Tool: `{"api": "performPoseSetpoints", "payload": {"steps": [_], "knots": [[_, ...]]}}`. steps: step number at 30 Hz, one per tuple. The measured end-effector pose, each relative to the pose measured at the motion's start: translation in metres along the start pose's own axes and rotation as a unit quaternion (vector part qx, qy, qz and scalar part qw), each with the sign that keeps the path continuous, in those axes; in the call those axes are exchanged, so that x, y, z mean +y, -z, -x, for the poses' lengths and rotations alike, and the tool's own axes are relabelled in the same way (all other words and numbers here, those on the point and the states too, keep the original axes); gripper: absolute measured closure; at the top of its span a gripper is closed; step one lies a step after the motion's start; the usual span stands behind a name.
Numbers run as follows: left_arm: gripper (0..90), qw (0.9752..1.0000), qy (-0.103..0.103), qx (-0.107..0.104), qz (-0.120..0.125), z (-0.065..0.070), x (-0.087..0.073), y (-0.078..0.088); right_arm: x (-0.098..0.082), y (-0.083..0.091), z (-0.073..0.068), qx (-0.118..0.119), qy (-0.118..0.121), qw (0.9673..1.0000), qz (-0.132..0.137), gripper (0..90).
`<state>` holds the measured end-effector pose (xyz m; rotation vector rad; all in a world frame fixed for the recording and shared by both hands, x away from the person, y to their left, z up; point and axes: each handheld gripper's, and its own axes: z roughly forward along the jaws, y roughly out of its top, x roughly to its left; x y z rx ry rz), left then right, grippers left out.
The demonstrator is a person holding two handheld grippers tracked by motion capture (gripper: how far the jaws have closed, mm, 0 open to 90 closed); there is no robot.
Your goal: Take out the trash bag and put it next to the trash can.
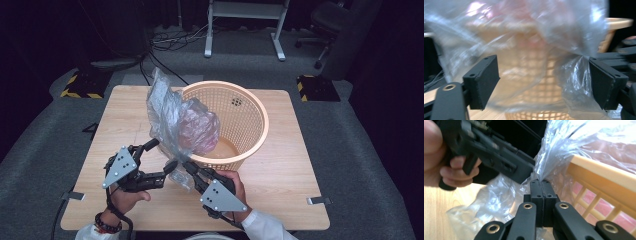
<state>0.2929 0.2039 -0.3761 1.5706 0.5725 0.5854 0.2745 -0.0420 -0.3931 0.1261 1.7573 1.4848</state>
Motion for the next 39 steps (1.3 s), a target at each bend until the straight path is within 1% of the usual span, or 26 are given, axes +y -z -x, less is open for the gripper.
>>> {"api": "performPoseSetpoints", "payload": {"steps": [2, 3, 4, 6, 7, 9, 11, 12, 14, 15, 17, 19, 21, 24, 25, 26, 28, 29, 30, 31, 32, 33, 35, 36, 37, 39], "knots": [[16.9, 0.9994, -0.004, -0.032, -0.009, -0.001, 0.0, 0.003, 0.0, 0.0, 0.0, -0.005, 0.005, 1.0, 0.0, 90.0], [15.8, 0.9994, -0.004, -0.034, -0.003, -0.002, -0.002, 0.007, 0.0, 0.0, 0.0, -0.01, 0.012, 0.9999, -0.002, 90.0], [16.4, 0.9991, -0.012, -0.039, -0.012, -0.002, -0.004, 0.01, -0.001, 0.0, 0.0, -0.01, 0.012, 0.9999, -0.003, 90.0], [15.5, 0.9988, -0.039, -0.017, -0.026, -0.003, -0.008, 0.018, -0.001, 0.001, 0.001, -0.014, 0.013, 0.9998, -0.001, 90.0], [15.9, 0.9986, -0.044, -0.014, -0.026, -0.005, -0.011, 0.022, -0.001, 0.001, 0.001, -0.014, 0.011, 0.9998, -0.002, 90.0], [15.7, 0.9998, -0.014, -0.011, -0.01, -0.01, -0.011, 0.028, -0.002, 0.001, 0.001, -0.014, 0.011, 0.9998, -0.002, 90.0], [15.8, 0.9999, -0.005, -0.011, 0.0, -0.012, -0.009, 0.029, -0.002, 0.0, 0.0, -0.013, 0.016, 0.9998, -0.003, 90.0], [15.6, 0.9999, 0.001, 0.002, 0.014, -0.012, -0.003, 0.028, -0.001, 0.0, -0.002, -0.013, 0.024, 0.9996, -0.004, 90.0], [15.6, 0.9997, 0.01, 0.005, 0.02, -0.011, 0.004, 0.022, -0.002, 0.0, -0.003, -0.016, 0.034, 0.9993, -0.005, 90.0], [15.5, 0.9996, 0.014, 0.014, 0.019, -0.01, 0.008, 0.017, -0.002, -0.001, -0.004, -0.014, 0.037, 0.9992, -0.005, 90.0], [15.4, 0.9998, 0.014, 0.01, 0.009, -0.009, 0.013, 0.008, -0.003, -0.001, -0.007, -0.015, 0.05, 0.9986, -0.006, 90.0], [15.0, 0.9996, 0.001, 0.023, -0.016, -0.005, 0.016, -0.003, -0.004, -0.001, -0.01, -0.014, 0.061, 0.998, -0.007, 90.0], [14.8, 0.9993, -0.006, 0.017, -0.032, -0.004, 0.018, -0.01, -0.005, 0.0, -0.012, -0.011, 0.075, 0.9971, -0.005, 90.0], [15.1, 0.9993, 0.003, 0.013, -0.036, -0.005, 0.018, -0.014, -0.006, 0.0, -0.013, -0.01, 0.082, 0.9966, -0.005, 90.0], [16.6, 0.9985, 0.012, 0.01, -0.053, -0.006, 0.017, -0.018, -0.007, 0.0, -0.015, -0.004, 0.087, 0.9962, -0.003, 90.0], [20.4, 0.9982, 0.007, 0.012, -0.058, -0.006, 0.016, -0.019, -0.008, 0.0, -0.015, -0.005, 0.089, 0.996, -0.001, 90.0], [33.8, 0.998, 0.005, 0.01, -0.063, -0.005, 0.015, -0.02, -0.008, 0.0, -0.016, -0.004, 0.093, 0.9956, -0.002, 90.0], [44.0, 0.9972, -0.007, -0.005, -0.075, -0.004, 0.014, -0.021, -0.009, 0.0, -0.019, 0.0, 0.099, 0.9951, -0.003, 90.0], [53.9, 0.9969, -0.019, -0.005, -0.076, -0.003, 0.013, -0.02, -0.01, 0.0, -0.02, 0.003, 0.1, 0.9949, -0.002, 90.0], [59.4, 0.9969, -0.019, -0.005, -0.076, -0.003, 0.013, -0.02, -0.01, 0.001, -0.021, 0.012, 0.103, 0.9946, -0.002, 90.0], [66.2, 0.9967, -0.031, 0.008, -0.075, -0.002, 0.012, -0.021, -0.011, 0.001, -0.023, 0.013, 0.107, 0.9941, 0.001, 88.6], [75.2, 0.9972, -0.031, 0.006, -0.068, -0.003, 0.011, -0.02, -0.012, 0.001, -0.026, 0.015, 0.111, 0.9937, 0.0, 88.0], [78.6, 0.9974, -0.037, 0.008, -0.062, -0.004, 0.01, -0.019, -0.013, 0.002, -0.028, 0.019, 0.111, 0.9936, -0.003, 86.4], [87.7, 0.9967, -0.052, 0.025, -0.057, -0.003, 0.01, -0.019, -0.014, 0.003, -0.028, 0.017, 0.104, 0.9944, -0.004, 82.4], [88.4, 0.9963, -0.063, 0.034, -0.049, -0.002, 0.009, -0.018, -0.015, 0.004, -0.028, 0.02, 0.101, 0.9947, -0.006, 81.0], [89.1, 0.996, -0.069, 0.048, -0.031, -0.002, 0.008, -0.016, -0.017, 0.006, -0.026, 0.018, 0.092, 0.9956, -0.004, 75.1]]}}
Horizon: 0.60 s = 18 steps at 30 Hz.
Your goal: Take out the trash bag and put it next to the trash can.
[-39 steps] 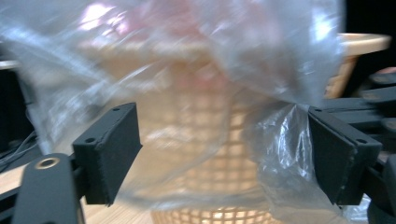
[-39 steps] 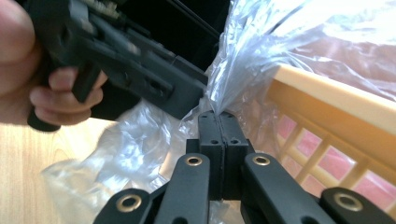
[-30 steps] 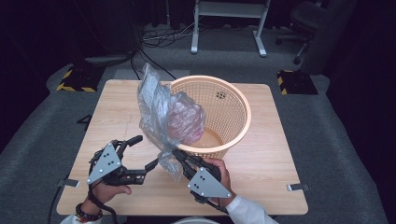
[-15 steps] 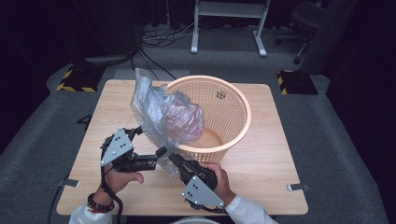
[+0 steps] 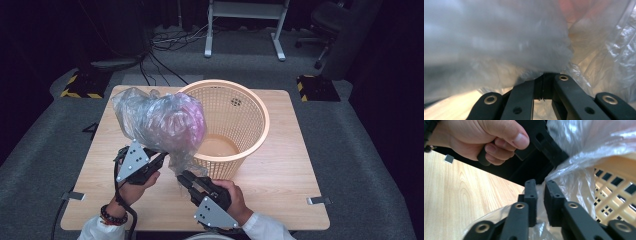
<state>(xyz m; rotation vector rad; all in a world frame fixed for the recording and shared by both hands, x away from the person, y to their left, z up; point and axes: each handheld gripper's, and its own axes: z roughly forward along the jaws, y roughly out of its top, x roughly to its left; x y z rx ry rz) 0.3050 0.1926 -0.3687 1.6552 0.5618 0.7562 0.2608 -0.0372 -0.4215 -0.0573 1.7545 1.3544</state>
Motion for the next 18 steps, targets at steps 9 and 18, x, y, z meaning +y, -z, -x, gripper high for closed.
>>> {"api": "performPoseSetpoints", "payload": {"steps": [9, 18], "knots": [[89.6, 0.9962, -0.026, 0.056, 0.061, -0.004, -0.002, 0.005, -0.02, 0.03, 0.009, -0.004, -0.028, 0.9995, -0.016, 61.1], [89.5, 0.9931, -0.014, 0.074, 0.089, -0.016, -0.002, 0.018, -0.047, 0.064, 0.033, -0.025, -0.085, 0.9949, -0.048, 56.6]]}}
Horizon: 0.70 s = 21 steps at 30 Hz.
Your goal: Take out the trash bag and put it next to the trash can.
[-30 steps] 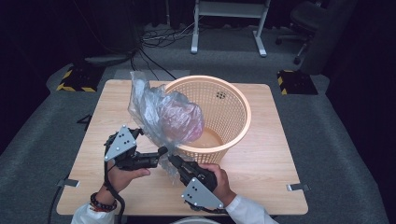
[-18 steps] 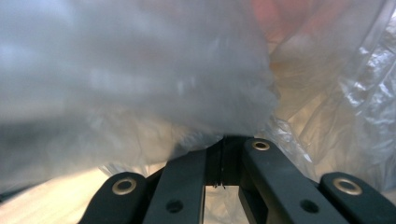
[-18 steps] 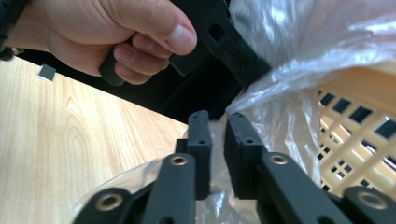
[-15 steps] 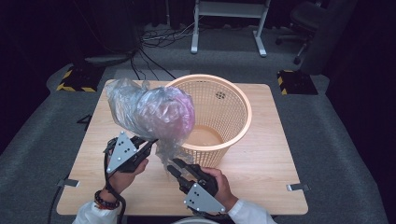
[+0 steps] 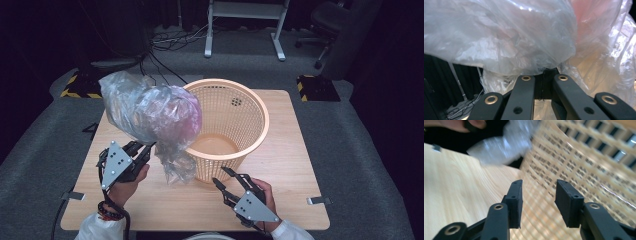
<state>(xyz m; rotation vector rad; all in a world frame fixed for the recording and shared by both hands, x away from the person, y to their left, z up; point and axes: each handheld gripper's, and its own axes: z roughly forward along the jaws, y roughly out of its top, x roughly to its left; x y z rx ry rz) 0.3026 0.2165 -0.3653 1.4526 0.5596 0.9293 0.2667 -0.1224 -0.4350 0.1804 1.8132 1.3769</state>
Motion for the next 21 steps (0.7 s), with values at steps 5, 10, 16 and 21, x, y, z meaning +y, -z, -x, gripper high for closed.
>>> {"api": "performPoseSetpoints", "payload": {"steps": [5, 10, 16, 21], "knots": [[89.6, 0.9995, -0.016, 0.022, 0.015, -0.006, 0.007, 0.004, -0.013, 0.014, 0.011, -0.007, -0.023, 0.9996, -0.015, 55.2], [89.6, 0.9987, -0.018, 0.039, 0.027, -0.016, 0.009, 0.002, -0.028, 0.026, 0.025, -0.029, -0.05, 0.9974, -0.043, 53.3], [89.5, 0.9962, -0.032, 0.073, 0.034, -0.027, 0.01, -0.006, -0.048, 0.039, 0.048, -0.06, -0.082, 0.992, -0.075, 51.4], [89.5, 0.9948, -0.035, 0.092, 0.026, -0.034, 0.009, -0.012, -0.065, 0.046, 0.067, -0.084, -0.095, 0.9856, -0.111, 49.8]]}}
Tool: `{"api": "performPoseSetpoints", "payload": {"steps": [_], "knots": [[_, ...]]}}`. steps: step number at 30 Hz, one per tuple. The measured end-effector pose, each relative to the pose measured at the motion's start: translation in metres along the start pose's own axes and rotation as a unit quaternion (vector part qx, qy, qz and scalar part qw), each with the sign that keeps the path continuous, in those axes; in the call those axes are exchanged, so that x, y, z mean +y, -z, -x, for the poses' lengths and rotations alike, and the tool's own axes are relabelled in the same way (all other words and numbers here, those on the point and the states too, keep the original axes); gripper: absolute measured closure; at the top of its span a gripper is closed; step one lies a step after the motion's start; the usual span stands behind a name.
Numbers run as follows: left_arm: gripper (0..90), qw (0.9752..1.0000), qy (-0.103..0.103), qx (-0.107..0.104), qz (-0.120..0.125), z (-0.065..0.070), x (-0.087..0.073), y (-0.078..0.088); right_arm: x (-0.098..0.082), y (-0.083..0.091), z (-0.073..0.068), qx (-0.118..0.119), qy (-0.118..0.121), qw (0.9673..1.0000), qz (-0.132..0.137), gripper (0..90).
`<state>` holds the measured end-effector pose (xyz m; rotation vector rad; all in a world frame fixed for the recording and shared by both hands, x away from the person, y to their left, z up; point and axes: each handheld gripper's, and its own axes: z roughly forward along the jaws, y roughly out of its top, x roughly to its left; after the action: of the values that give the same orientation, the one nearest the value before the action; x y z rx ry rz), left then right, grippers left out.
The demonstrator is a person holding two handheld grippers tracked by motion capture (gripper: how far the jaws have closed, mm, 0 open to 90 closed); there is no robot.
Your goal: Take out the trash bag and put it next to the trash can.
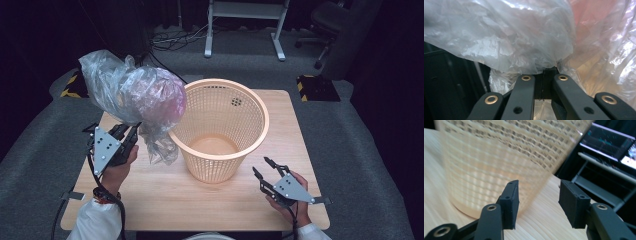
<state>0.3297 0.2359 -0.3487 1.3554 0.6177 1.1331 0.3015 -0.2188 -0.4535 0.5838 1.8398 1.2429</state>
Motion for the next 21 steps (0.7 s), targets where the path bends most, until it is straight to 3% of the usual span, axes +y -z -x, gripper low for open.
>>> {"api": "performPoseSetpoints", "payload": {"steps": [4, 11, 15, 21], "knots": [[89.6, 0.9999, -0.001, 0.012, -0.007, -0.004, -0.004, -0.002, -0.008, 0.001, 0.022, -0.016, -0.027, 0.9992, -0.025, 46.2], [89.5, 0.999, 0.004, 0.02, -0.04, -0.014, -0.018, -0.011, -0.027, 0.001, 0.052, -0.002, -0.096, 0.9928, -0.072, 39.9], [89.5, 0.9981, 0.013, 0.02, -0.058, -0.019, -0.026, -0.016, -0.033, -0.002, 0.058, 0.001, -0.113, 0.9885, -0.101, 38.6], [89.5, 0.9956, -0.007, 0.021, -0.091, -0.024, -0.033, -0.027, -0.038, -0.006, 0.057, 0.005, -0.114, 0.9868, -0.115, 36.7]]}}
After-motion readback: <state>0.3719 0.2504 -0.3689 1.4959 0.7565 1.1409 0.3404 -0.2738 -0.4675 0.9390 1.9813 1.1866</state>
